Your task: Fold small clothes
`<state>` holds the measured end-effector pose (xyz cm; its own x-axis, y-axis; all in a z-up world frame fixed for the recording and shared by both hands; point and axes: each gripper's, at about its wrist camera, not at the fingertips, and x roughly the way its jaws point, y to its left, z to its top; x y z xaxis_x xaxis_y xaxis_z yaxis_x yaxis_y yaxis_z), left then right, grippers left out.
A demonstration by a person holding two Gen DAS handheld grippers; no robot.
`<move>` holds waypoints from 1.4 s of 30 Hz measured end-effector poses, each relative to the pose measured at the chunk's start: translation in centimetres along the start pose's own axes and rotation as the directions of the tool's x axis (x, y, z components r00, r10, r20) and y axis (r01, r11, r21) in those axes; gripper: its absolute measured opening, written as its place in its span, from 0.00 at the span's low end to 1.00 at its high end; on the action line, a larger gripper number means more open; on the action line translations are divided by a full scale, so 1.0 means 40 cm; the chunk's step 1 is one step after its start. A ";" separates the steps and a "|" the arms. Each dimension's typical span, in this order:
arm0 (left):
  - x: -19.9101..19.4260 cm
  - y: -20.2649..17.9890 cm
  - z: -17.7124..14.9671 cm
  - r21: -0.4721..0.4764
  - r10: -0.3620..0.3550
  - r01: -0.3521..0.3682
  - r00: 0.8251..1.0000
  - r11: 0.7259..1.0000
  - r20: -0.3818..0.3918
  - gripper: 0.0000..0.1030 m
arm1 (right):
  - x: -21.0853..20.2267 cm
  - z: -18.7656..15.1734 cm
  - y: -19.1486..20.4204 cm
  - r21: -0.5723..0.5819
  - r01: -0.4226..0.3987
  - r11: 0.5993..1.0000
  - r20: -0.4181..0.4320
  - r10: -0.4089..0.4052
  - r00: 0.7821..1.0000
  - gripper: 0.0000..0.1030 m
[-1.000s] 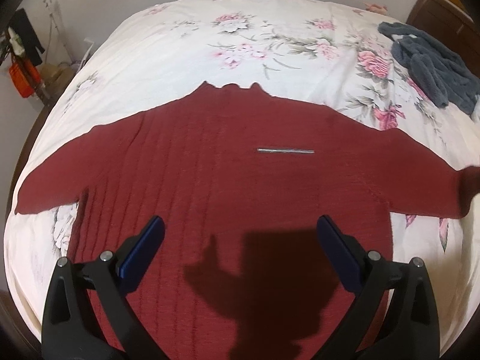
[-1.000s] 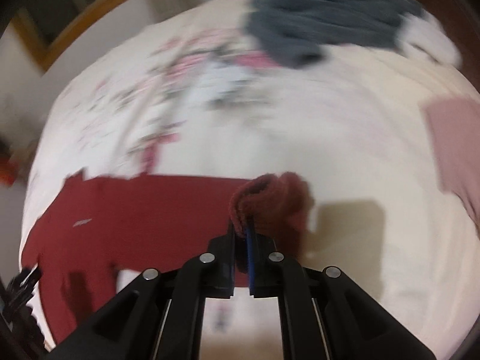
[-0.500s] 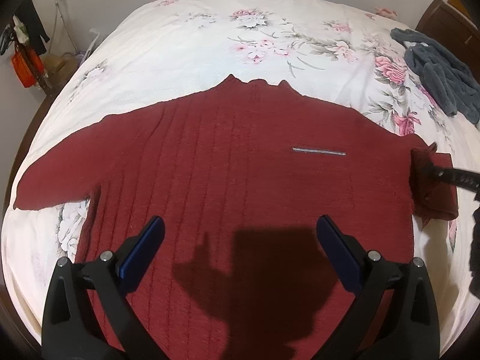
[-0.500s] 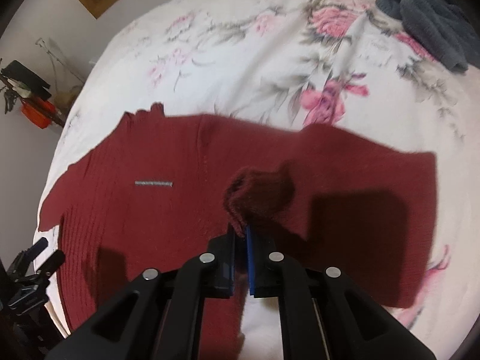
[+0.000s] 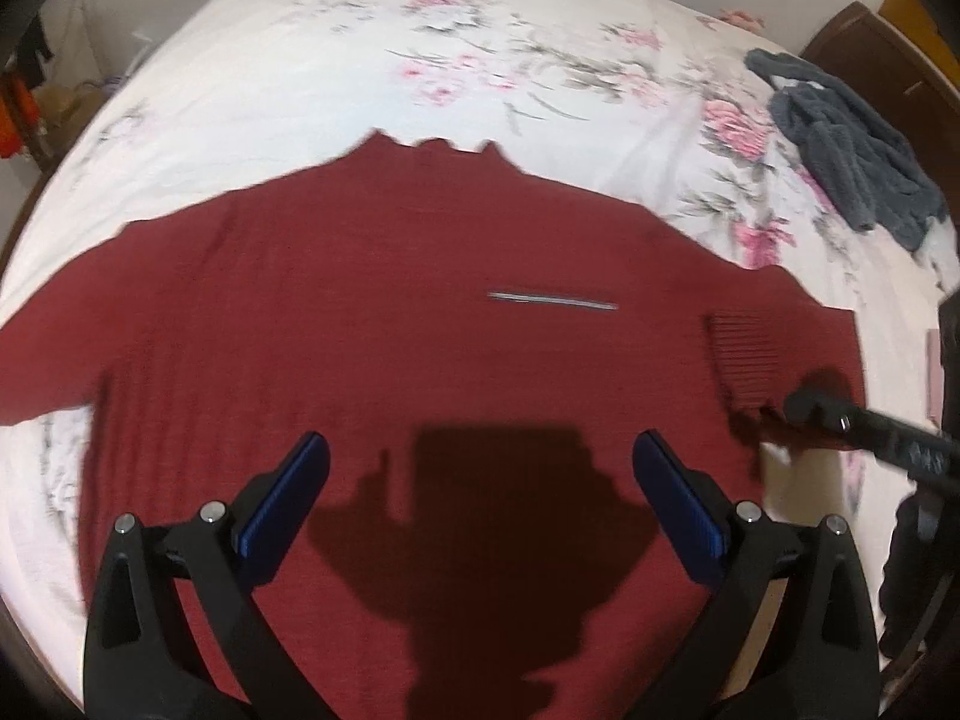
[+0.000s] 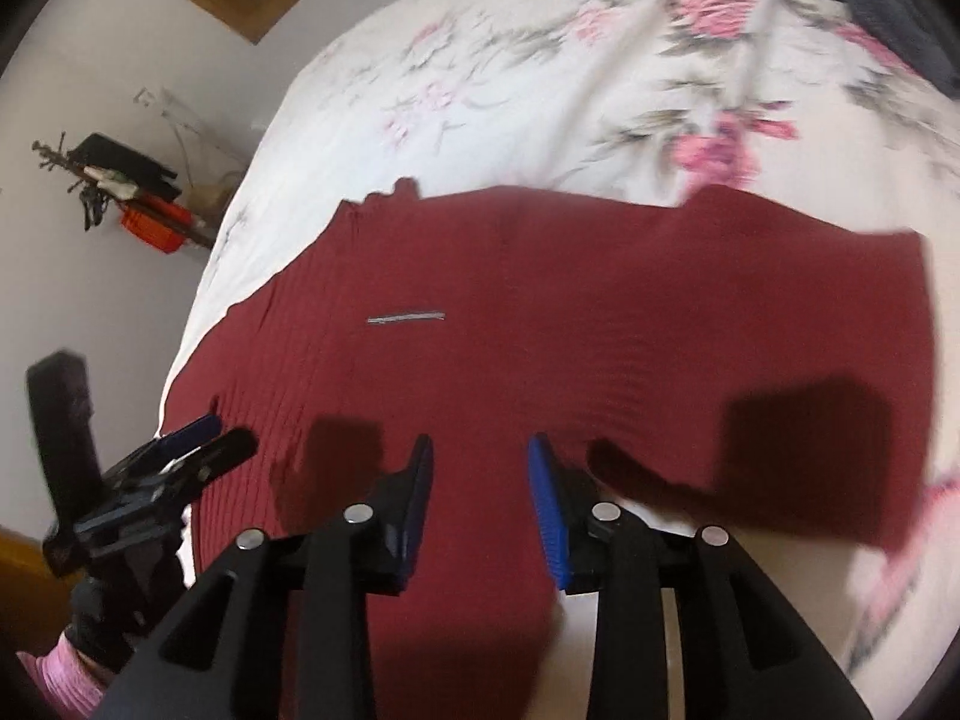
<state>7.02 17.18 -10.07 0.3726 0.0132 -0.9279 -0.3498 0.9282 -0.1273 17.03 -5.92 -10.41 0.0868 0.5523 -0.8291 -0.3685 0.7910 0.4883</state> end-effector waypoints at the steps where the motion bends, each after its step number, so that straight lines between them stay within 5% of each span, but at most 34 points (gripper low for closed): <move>1: 0.015 -0.022 0.003 0.004 -0.021 0.021 1.000 1.000 -0.013 0.97 | -0.020 -0.016 -0.019 0.020 0.015 1.000 0.008 -0.015 1.000 0.33; 10: 0.162 -0.228 0.035 0.048 -0.132 0.138 0.985 0.989 -0.112 0.97 | -0.118 -0.133 -0.144 0.107 0.100 0.989 0.037 -0.105 0.994 0.34; 22: 0.299 -0.315 0.057 -0.063 -0.262 0.254 0.946 0.965 -0.190 0.95 | -0.149 -0.161 -0.202 0.140 0.098 0.985 0.067 -0.108 0.992 0.35; 31: 0.280 -0.314 0.080 -0.094 -0.309 0.297 0.940 0.950 -0.146 0.23 | -0.142 -0.174 -0.217 0.127 0.148 0.981 0.051 -0.156 0.986 0.36; 32: 0.272 -0.307 0.083 -0.100 -0.313 0.302 0.940 0.948 -0.132 0.09 | -0.140 -0.174 -0.218 0.129 0.150 0.980 0.050 -0.158 0.986 0.36; 35: 0.235 -0.263 0.090 -0.166 -0.392 0.376 0.917 0.912 -0.080 0.05 | -0.132 -0.172 -0.219 0.137 0.151 0.979 0.048 -0.159 0.986 0.36; 42: 0.153 -0.190 0.090 -0.189 -0.409 0.404 0.912 0.895 0.012 0.04 | -0.116 -0.155 -0.206 0.147 0.151 0.977 0.056 -0.161 0.985 0.36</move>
<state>15.05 11.55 -13.53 0.4929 -0.3632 -0.7906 -0.3249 0.7661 -0.5546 13.92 -16.62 -12.26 0.1964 0.4315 -0.8805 -0.2105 0.8956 0.3919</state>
